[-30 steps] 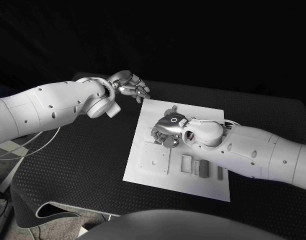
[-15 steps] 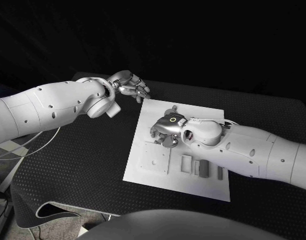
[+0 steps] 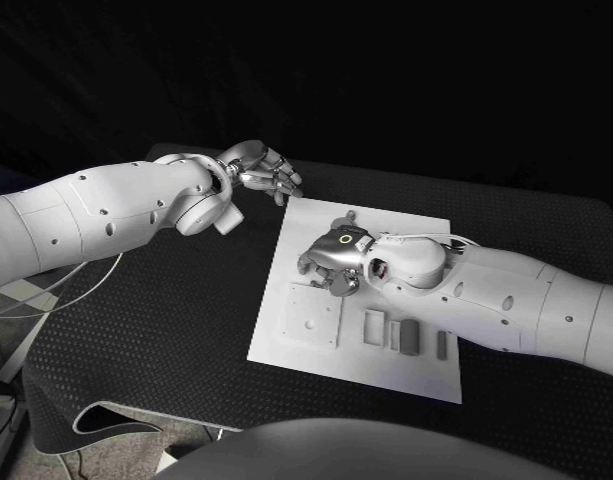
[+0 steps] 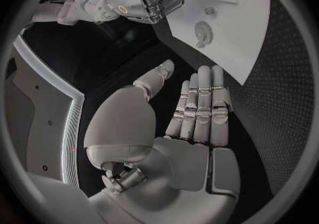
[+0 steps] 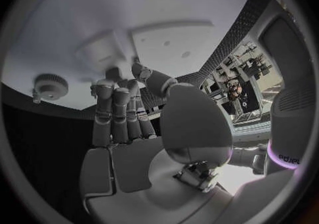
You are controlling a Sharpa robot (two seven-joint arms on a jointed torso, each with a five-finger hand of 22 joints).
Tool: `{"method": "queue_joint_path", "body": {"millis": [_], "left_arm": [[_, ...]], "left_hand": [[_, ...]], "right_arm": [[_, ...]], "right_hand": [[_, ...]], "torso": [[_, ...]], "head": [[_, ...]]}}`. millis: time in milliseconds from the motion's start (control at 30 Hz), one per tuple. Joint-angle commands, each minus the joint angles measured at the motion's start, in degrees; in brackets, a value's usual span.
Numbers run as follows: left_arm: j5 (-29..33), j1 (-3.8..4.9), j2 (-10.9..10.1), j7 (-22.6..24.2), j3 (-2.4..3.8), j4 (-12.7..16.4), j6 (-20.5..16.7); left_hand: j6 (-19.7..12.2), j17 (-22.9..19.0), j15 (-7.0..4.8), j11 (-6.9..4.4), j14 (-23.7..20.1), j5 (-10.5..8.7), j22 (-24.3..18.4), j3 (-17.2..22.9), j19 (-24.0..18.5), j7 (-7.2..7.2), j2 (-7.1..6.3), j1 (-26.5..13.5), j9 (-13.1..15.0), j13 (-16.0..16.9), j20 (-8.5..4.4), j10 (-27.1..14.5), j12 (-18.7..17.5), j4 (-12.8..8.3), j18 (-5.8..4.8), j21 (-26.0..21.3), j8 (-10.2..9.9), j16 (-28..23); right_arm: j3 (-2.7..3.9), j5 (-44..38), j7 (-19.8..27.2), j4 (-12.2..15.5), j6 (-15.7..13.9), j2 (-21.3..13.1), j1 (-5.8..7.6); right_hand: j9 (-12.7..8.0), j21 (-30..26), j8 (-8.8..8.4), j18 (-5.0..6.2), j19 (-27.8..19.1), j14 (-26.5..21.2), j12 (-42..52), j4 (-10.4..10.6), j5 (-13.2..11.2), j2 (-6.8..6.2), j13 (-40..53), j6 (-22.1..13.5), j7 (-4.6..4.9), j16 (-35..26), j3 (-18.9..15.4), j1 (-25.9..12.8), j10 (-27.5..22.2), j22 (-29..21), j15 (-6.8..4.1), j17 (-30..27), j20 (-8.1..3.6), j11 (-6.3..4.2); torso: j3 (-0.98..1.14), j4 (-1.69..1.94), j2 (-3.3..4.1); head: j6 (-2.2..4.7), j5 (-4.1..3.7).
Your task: Assemble the parts on the task board
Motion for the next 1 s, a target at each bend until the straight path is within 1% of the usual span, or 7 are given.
{"method": "queue_joint_path", "body": {"millis": [33,167,400,667,733,833,1000], "left_arm": [[-0.1,0.1,0.0,0.3,0.03,0.1,0.8],[-0.1,0.1,0.1,0.3,0.03,0.1,0.9],[-0.1,0.1,0.3,0.2,0.03,0.0,0.9],[-0.1,0.1,0.4,0.2,0.02,-0.1,0.9],[-0.1,0.1,0.3,0.2,0.02,0.0,0.9],[-0.1,0.1,0.3,0.2,0.02,-0.1,0.8],[-0.1,0.1,0.4,0.2,0.02,-0.1,0.9]], "left_hand": [[-0.2,0.1,-0.1,0.08,0.4,0.09,-0.1,0.0,0.4,-0.04,0.39,0.0,-0.1,0.1,-0.14,0.0,-0.1,0.4,0.13,0.2,0.3,-0.3],[-0.2,0.1,-0.1,0.08,0.4,0.09,-0.1,0.0,0.4,-0.04,0.4,0.0,-0.1,0.1,-0.14,0.0,-0.1,0.4,0.13,0.2,0.3,-0.3],[-0.2,0.2,-0.1,0.08,0.4,0.09,-0.1,0.0,0.4,-0.03,0.39,0.0,-0.1,0.1,-0.13,0.0,-0.1,0.5,0.13,0.2,0.3,-0.4],[-0.2,0.2,-0.1,0.08,0.4,0.08,-0.1,0.0,0.4,-0.03,0.4,-0.1,-0.1,0.1,-0.13,0.0,-0.1,0.5,0.12,0.2,0.3,-0.4],[-0.2,0.2,-0.1,0.09,0.5,0.08,-0.1,0.0,0.4,-0.03,0.39,-0.1,-0.1,0.1,-0.13,0.0,-0.1,0.5,0.12,0.2,0.3,-0.4],[-0.2,0.2,-0.1,0.09,0.5,0.08,-0.1,0.0,0.4,-0.03,0.4,-0.1,-0.1,0.1,-0.13,0.0,-0.1,0.5,0.12,0.2,0.3,-0.4],[-0.2,0.3,-0.1,0.08,0.5,0.08,-0.1,0.0,0.4,-0.03,0.39,-0.1,-0.1,0.1,-0.13,0.0,-0.1,0.5,0.12,0.2,0.3,-0.5]], "right_arm": [[0.0,1.1,4.5,-0.1,-1.2,0.0,0.12],[0.0,2.5,6.7,-0.5,-2.4,-0.1,0.23],[0.0,0.6,7.2,-1.8,-2.4,0.6,0.68],[0.0,-2.2,7.3,-2.2,-0.4,0.9,0.99],[0.0,-2.2,7.7,-2.6,1.1,1.0,0.99],[0.0,-2.2,8.0,-3.2,2.2,1.1,0.99],[0.0,-2.5,8.0,-3.7,2.4,1.4,0.98]], "right_hand": [[0.1,0.1,0.32,3.04,-0.3,-0.4,0.4,0.0,-0.3,-0.06,0.1,0.3,-0.2,0.4,-0.5,0.5,-0.4,1.1,-0.05,0.1,0.12,-0.17],[0.2,0.1,0.53,3.04,-0.4,-0.5,0.7,0.0,-0.2,-0.2,0.2,0.4,-0.17,0.5,-0.5,0.7,-0.6,1.1,-0.07,0.0,0.13,-0.2],[0.5,-0.1,1.25,3.04,-1.0,-1.3,1.2,0.0,-0.3,-0.48,0.0,0.7,-0.29,0.6,-0.5,1.3,-1.6,1.1,0.19,-0.1,0.41,0.07],[0.8,-0.2,1.71,3.04,-1.6,-1.9,1.5,0.0,-0.2,-1.06,-0.1,1.0,-0.34,0.7,-0.5,1.6,-2.4,1.0,0.47,-0.2,0.67,0.34],[0.8,-0.2,1.76,3.04,-1.6,-2.0,1.5,0.0,-0.2,-1.15,-0.2,1.0,-0.37,0.7,-0.5,1.7,-2.5,1.1,0.51,-0.2,0.71,0.38],[0.8,-0.3,1.77,3.04,-1.8,-2.3,1.6,0.0,-0.2,-1.22,-0.2,0.9,-0.45,0.7,-0.4,1.9,-2.7,1.1,0.61,-0.2,0.82,0.48],[0.9,-0.3,1.78,3.04,-1.9,-2.5,1.8,0.0,-0.3,-1.21,-0.3,0.7,-0.45,0.8,-0.5,1.8,-2.9,1.1,0.71,-0.2,0.93,0.58]], "torso": [[-0.05,0.05,0.02],[-0.08,-0.02,-0.01],[-0.13,-0.04,0.0],[-0.05,-0.01,0.0],[-0.04,-0.03,0.01],[0.0,-0.11,-0.01],[0.04,-0.11,0.0]], "head": [[-0.08,0.12],[-0.11,0.22],[-0.06,0.25],[-0.14,0.26],[-0.17,0.28],[-0.2,0.43],[-0.19,0.45]]}}
